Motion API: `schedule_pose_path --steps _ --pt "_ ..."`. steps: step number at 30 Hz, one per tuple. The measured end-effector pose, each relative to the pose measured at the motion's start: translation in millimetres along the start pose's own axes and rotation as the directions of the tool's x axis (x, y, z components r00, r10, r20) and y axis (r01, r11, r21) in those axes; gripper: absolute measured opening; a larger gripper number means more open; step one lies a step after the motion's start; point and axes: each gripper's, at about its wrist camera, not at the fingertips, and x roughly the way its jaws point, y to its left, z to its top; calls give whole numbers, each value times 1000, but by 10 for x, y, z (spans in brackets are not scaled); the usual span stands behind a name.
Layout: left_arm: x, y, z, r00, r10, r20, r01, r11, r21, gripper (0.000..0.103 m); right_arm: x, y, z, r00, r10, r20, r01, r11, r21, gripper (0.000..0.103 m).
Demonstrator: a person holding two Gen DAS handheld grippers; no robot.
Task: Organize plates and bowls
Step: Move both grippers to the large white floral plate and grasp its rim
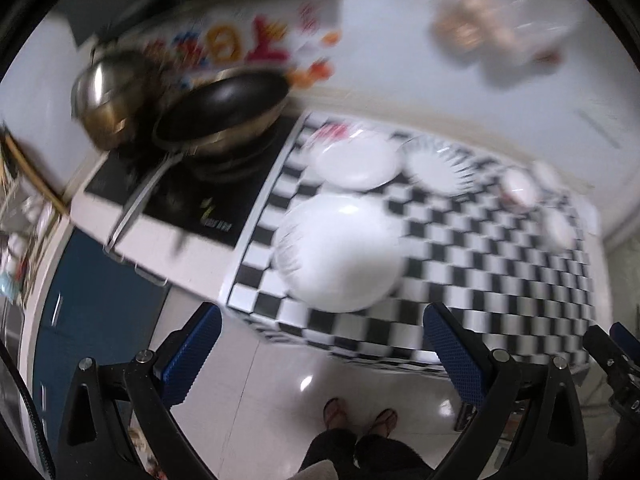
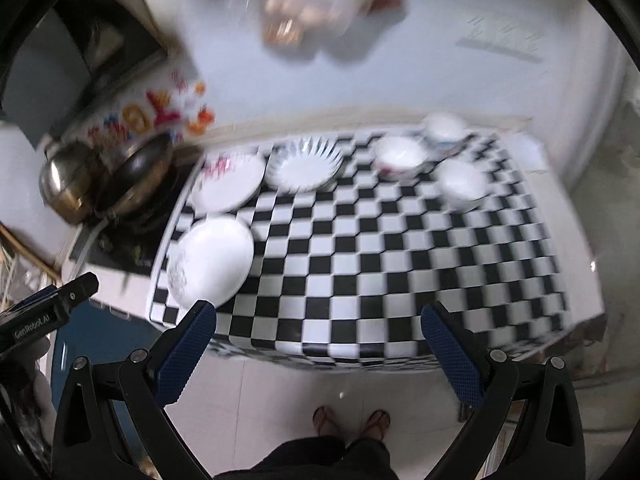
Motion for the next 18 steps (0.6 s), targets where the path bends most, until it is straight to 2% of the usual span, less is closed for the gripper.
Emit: schedule_pose_path --steps 4,8,10,13,15,16,18 --pt "744 307 126 991 -21 -130 13 998 -65 103 925 213 158 990 70 -124 -72 997 -10 103" --pt "1455 529 297 975 -38 -217 17 995 -99 101 1876 466 309 967 100 -234 -107 994 -18 100" --pt "1724 605 371 966 -53 -251 23 993 -119 94 2296 572 365 952 125 -281 -131 991 -5 98" --pt "2121 681 464 950 -89 -300 47 989 -143 75 2774 655 451 923 164 -347 -161 986 39 91" --pt "2344 695 515 937 -103 -334 58 988 -142 48 3039 681 511 907 184 -378 -170 983 70 81" --pt "2419 691 533 932 -110 -345 65 988 -138 45 3184 695 537 897 190 -399 -169 982 87 78" --pt "2568 667 572 926 -109 -362 70 990 -120 45 3353 719 564 884 197 -425 -171 980 98 64"
